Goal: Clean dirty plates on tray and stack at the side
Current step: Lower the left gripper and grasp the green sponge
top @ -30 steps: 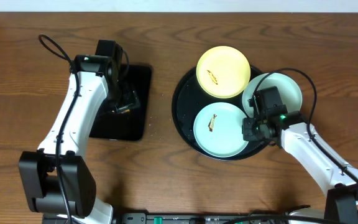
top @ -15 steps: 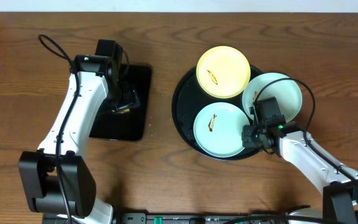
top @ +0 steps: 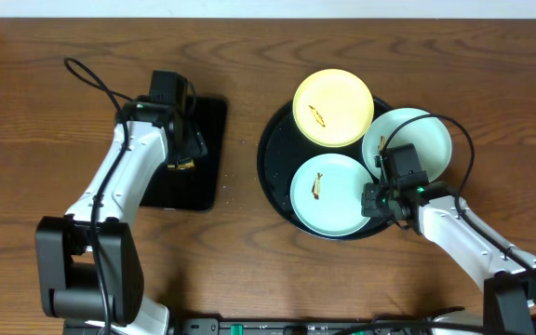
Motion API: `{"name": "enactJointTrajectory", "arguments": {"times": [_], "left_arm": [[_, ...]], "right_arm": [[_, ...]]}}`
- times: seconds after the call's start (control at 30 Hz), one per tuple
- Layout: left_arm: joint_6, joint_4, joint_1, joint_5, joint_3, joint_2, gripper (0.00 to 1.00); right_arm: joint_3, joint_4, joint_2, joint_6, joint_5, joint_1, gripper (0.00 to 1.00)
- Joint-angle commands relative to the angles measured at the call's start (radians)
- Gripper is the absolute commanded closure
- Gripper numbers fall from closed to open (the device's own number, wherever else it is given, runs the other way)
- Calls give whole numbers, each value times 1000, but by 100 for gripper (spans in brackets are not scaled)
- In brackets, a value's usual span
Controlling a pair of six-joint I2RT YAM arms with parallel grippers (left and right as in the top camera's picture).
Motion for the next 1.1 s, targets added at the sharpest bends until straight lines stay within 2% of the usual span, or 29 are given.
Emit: {"name": "enactJointTrajectory", "arguments": {"times": [0.0, 0.37, 0.57, 0.63, 0.7, 0.77, 0.97, 1.0, 1.07], "left_arm": [[0, 56, 3, -47, -42, 1, 13], [53, 267, 3, -47, -166, 35, 14], [132, 372, 3, -46, -201, 123, 15], [132, 365, 3, -46, -201, 150, 25], [132, 343, 3, -46, -201, 158, 40], [131, 310, 2, -43, -201, 154, 47], [131, 193, 3, 68, -200, 124, 52], [131, 181, 3, 89, -200, 121, 52], [131, 154, 3, 126, -196, 111, 43]], "right_arm": [[-5, -8, -8, -8, 8, 6, 99], [-5, -3, -8, -8, 8, 6, 93], [-5, -1, -8, -8, 7, 6, 91], [-5, -1, -8, -8, 8, 6, 91], [-5, -1, -8, -8, 8, 6, 90], [-5, 0, -8, -8, 7, 6, 89], [-5, 0, -8, -8, 7, 6, 86], [-5, 0, -8, -8, 7, 6, 85], [-5, 0, -8, -8, 7, 6, 84]]}}
